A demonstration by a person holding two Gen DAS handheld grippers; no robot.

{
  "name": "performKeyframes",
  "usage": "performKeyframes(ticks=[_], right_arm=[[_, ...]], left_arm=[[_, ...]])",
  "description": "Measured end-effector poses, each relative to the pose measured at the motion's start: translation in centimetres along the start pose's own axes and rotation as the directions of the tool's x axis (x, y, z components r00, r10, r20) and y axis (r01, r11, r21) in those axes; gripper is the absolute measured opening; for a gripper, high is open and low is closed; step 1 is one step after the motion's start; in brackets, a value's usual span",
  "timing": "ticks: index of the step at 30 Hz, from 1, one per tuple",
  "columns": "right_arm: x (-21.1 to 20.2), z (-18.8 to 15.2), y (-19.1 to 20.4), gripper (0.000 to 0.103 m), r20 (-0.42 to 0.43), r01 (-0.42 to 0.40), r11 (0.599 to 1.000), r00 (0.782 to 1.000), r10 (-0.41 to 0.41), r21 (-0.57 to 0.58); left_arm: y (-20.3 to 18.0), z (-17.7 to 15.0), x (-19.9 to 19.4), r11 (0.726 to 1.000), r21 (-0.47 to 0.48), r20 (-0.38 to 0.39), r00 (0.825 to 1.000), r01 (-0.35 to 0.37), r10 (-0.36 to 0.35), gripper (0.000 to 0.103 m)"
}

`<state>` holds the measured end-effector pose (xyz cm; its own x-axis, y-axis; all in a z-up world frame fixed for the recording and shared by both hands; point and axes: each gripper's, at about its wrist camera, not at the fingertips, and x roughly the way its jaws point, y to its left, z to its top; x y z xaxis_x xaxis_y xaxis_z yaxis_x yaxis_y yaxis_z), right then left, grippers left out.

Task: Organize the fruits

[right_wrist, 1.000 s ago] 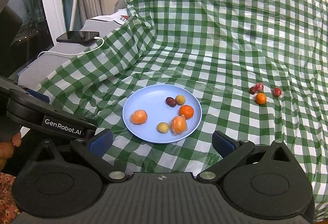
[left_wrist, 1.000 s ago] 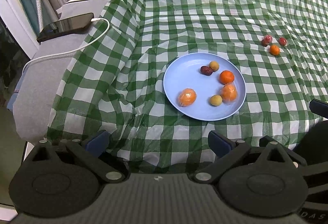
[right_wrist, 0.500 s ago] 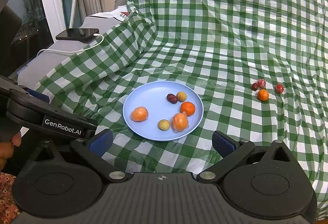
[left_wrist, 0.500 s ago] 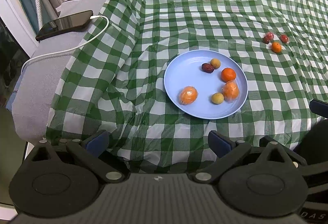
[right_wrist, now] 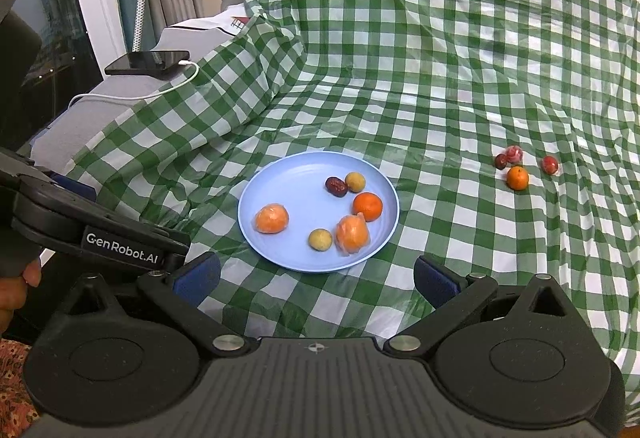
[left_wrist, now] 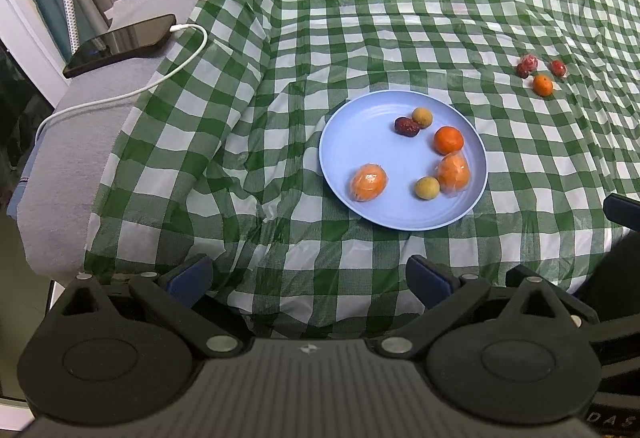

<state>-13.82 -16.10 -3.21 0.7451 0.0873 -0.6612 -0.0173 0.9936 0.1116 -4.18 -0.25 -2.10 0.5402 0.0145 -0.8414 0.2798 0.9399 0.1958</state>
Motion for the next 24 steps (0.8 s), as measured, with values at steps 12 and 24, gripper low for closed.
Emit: performKeyframes(ticks=[12, 24], right_arm=[[1.2, 0.3, -1.9, 0.102, 0.003, 0.046, 0.998, 0.999, -0.046, 0.035], [2.2, 0.7, -11.6, 0.102, 0.042, 0.258, 0.952, 0.962, -0.268, 0.167]], left_arm=[[-0.6, 1.3, 1.8, 1.000, 0.017, -0.036, 0.999, -0.002, 0.003, 0.103], [-6.2, 7.8, 4.2, 0.994, 0.094, -0.009, 0.999, 0.054, -0.053, 0.103]])
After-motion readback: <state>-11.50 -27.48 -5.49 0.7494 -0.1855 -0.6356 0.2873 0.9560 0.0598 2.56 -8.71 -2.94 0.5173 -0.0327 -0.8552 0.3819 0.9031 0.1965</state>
